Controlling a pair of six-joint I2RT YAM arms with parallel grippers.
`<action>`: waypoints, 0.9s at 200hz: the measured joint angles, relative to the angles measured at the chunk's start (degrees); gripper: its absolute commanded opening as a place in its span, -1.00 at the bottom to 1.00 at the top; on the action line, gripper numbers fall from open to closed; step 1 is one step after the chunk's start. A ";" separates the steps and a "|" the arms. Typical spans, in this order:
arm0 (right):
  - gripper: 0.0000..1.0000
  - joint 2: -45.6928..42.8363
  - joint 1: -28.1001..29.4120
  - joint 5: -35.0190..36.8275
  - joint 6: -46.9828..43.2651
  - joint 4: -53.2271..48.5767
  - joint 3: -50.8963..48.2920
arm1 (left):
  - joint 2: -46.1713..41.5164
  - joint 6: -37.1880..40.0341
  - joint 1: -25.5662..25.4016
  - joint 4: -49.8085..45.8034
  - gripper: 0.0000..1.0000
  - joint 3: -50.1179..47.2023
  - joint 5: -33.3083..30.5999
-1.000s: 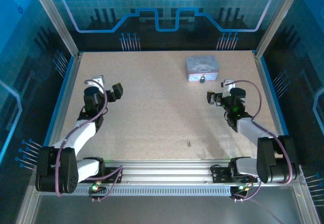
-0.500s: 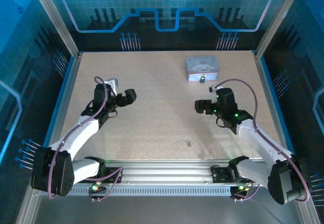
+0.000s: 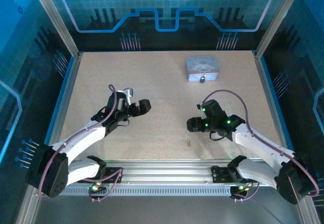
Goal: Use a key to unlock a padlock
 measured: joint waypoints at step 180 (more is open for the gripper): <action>-0.25 3.23 10.43 -1.05 12.81 0.31 -7.87 | 3.08 -2.86 -2.80 4.55 0.98 -0.90 0.09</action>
